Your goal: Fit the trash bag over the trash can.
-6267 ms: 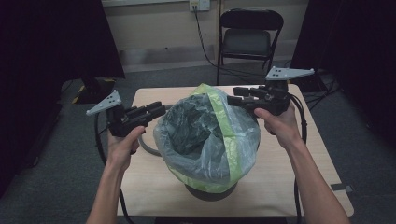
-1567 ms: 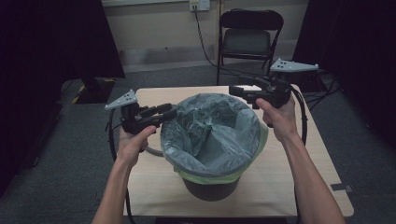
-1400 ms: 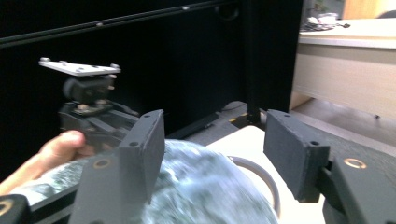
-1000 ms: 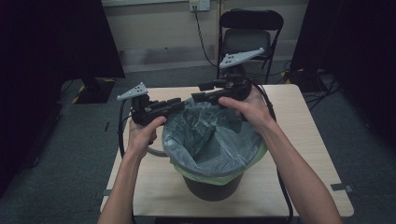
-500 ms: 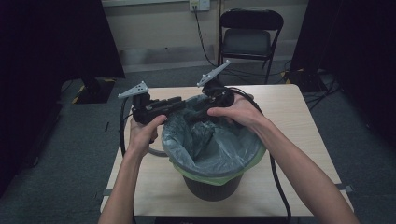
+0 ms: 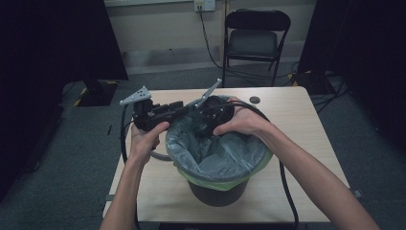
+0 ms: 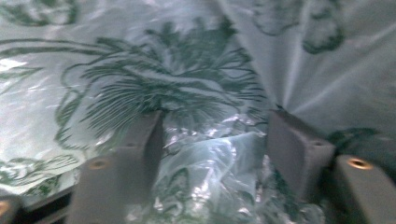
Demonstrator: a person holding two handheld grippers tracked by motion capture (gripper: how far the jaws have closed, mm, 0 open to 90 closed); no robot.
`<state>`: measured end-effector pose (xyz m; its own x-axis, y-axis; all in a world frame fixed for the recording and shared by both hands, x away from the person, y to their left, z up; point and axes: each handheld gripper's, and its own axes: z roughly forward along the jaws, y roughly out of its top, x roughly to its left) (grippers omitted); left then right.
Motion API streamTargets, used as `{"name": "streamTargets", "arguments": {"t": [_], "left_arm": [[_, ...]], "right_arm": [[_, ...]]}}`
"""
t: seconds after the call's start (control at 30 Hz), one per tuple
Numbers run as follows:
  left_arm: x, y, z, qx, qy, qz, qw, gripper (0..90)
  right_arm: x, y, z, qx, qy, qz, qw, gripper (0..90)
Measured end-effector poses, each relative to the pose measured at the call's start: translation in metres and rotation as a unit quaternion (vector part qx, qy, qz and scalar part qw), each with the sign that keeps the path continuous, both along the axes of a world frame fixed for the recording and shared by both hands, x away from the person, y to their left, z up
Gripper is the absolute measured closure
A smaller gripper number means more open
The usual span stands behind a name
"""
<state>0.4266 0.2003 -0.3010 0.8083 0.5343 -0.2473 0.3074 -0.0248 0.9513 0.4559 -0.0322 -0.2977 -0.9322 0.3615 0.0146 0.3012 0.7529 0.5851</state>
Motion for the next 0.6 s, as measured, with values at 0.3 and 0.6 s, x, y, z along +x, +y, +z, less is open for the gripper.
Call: {"name": "streamTargets", "arguments": {"t": [0.3,0.6], "left_arm": [[0.003,-0.002,0.001,-0.001,0.005,-0.003,1.0,66.4],[0.005,-0.002,0.0,-0.002,0.006,-0.009,0.9999,65.8]], "right_arm": [[-0.012,0.003,0.023,0.083,0.018,0.04,0.9956,28.3],[-0.033,0.025,0.015,0.079,0.02,0.108,0.9909,29.4]]}}
